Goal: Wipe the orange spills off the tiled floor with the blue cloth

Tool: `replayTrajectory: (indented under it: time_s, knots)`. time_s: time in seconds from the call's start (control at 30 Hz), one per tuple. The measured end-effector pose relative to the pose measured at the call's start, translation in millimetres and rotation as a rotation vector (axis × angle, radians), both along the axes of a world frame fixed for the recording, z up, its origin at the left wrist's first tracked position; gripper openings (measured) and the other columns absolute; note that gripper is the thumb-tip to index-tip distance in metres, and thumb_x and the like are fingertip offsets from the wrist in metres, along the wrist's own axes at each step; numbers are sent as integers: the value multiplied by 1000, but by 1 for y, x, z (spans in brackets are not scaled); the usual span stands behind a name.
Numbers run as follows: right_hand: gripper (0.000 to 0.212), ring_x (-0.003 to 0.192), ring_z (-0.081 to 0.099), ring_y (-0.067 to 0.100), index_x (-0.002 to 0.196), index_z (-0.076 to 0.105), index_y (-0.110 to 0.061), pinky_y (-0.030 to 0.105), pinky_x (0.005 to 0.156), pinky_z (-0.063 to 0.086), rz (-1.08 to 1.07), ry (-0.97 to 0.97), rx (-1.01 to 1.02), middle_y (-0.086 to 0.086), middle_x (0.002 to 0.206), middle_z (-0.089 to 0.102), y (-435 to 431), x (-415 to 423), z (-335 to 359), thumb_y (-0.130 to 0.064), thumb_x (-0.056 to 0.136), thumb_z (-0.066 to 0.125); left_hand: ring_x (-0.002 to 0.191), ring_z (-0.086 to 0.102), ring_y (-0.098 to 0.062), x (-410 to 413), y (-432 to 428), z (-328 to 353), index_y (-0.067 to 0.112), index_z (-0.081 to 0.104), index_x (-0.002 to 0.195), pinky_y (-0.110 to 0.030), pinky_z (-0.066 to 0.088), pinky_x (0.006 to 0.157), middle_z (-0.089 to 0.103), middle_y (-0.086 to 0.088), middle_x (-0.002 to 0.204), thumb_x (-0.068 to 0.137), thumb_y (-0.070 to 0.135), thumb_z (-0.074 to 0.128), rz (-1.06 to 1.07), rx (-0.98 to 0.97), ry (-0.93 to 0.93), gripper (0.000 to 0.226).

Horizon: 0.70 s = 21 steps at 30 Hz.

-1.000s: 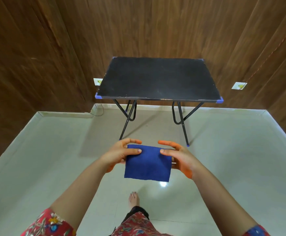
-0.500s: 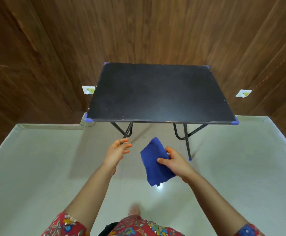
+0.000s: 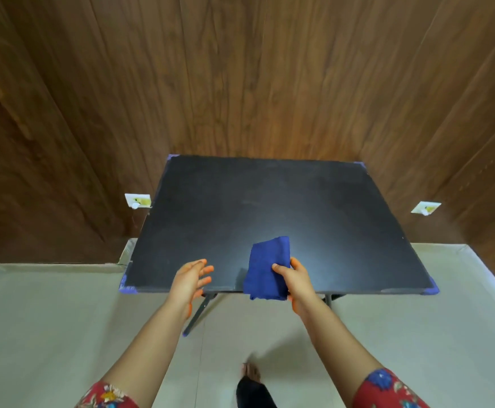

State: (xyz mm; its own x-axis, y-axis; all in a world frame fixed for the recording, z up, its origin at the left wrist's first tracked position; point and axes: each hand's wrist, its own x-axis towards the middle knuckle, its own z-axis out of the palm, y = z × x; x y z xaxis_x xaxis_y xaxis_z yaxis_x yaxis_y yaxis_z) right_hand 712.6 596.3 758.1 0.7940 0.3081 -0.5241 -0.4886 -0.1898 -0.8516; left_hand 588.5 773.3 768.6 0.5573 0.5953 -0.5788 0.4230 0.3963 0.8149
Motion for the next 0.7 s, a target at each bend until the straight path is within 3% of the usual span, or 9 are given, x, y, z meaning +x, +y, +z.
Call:
replayTrajectory:
  time_s: [0.13, 0.23, 0.4, 0.57, 0.7]
  knots:
    - [14, 80, 57, 21, 104, 55, -12, 34, 69, 49, -39, 34, -17, 7, 100, 62, 43, 60, -18, -5, 92, 56, 105, 59, -21, 40, 24, -1, 18, 55, 117, -36, 37, 95, 64, -2, 118, 100, 28, 45, -9, -1, 15, 22]
    - [15, 89, 56, 28, 105, 54, -10, 41, 82, 48, -7, 22, -56, 15, 111, 62, 73, 99, -30, -4, 92, 54, 104, 59, -19, 67, 39, 0, 18, 55, 118, -37, 35, 98, 64, -1, 118, 99, 28, 45, -22, 18, 38, 24]
    - [18, 94, 56, 28, 108, 53, -12, 38, 84, 47, 101, 40, -64, 11, 108, 61, 115, 146, -47, -5, 92, 55, 103, 58, -18, 99, 58, 0, 21, 55, 116, -35, 35, 93, 63, 3, 112, 100, 29, 44, -15, 38, 70, 20]
    - [34, 101, 61, 30, 120, 55, -12, 33, 79, 47, 223, -118, -455, 12, 118, 64, 119, 167, -80, -8, 86, 55, 104, 58, -17, 111, 62, -4, 22, 54, 118, -34, 34, 92, 63, 3, 114, 100, 29, 43, -23, 47, 122, 23]
    - [33, 100, 61, 30, 120, 55, -11, 32, 76, 47, 263, -152, -504, 11, 116, 64, 113, 168, -85, -8, 87, 56, 104, 59, -17, 114, 62, -6, 21, 54, 121, -33, 35, 91, 64, 3, 116, 100, 29, 43, -25, 50, 134, 25]
